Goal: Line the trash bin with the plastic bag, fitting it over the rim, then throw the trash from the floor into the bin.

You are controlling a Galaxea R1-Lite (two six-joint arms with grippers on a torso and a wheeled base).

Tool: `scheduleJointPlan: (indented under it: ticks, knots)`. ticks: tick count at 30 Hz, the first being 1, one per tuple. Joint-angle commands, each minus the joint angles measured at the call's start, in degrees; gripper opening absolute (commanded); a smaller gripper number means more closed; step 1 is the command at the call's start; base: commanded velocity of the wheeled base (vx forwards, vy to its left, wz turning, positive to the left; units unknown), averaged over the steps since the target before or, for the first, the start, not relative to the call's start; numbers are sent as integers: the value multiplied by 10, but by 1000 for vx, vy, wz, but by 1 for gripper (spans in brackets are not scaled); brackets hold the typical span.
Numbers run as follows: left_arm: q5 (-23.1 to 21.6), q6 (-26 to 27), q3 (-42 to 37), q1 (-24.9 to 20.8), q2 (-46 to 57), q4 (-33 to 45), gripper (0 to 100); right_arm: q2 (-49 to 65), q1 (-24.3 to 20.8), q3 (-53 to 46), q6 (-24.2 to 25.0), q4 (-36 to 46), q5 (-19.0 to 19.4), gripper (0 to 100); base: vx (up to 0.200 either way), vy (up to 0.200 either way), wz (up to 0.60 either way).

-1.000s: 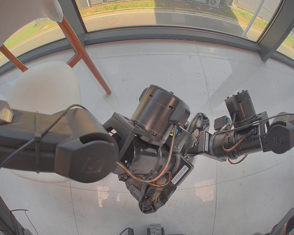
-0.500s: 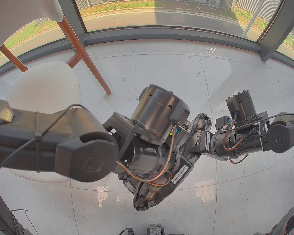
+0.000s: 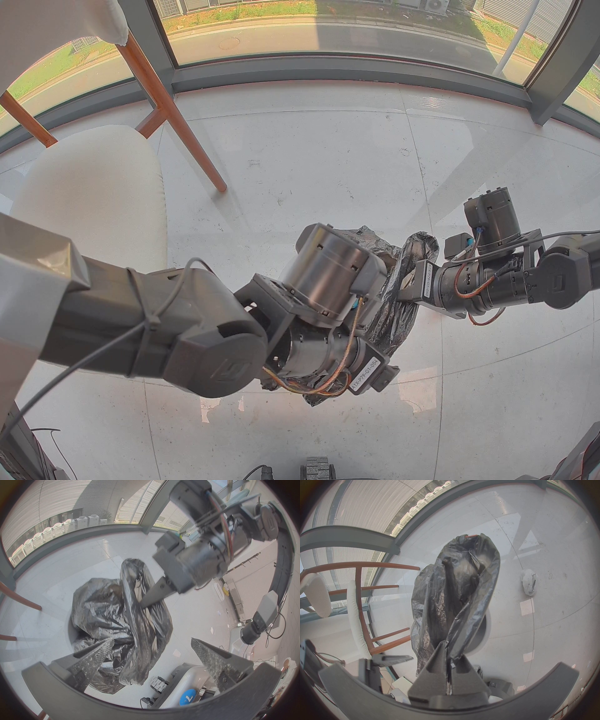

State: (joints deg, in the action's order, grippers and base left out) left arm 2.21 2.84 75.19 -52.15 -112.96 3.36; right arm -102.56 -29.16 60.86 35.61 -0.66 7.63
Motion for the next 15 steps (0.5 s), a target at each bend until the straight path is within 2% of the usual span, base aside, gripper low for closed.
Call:
scheduleJointPlan:
  ticks: [1,9,15]
  knots:
    - [0,1,-24,22,-17,-7,100,-9,2,0,-1,-7,-1,0,0,0,0]
    - [-5,6,-17,64,-18,-23,100,-7,-2,-7,-3,-7,-1,0,0,0,0]
    - [-6,2,-23,66,-24,-24,100,-5,-1,-7,-3,-7,-1,0,0,0,0]
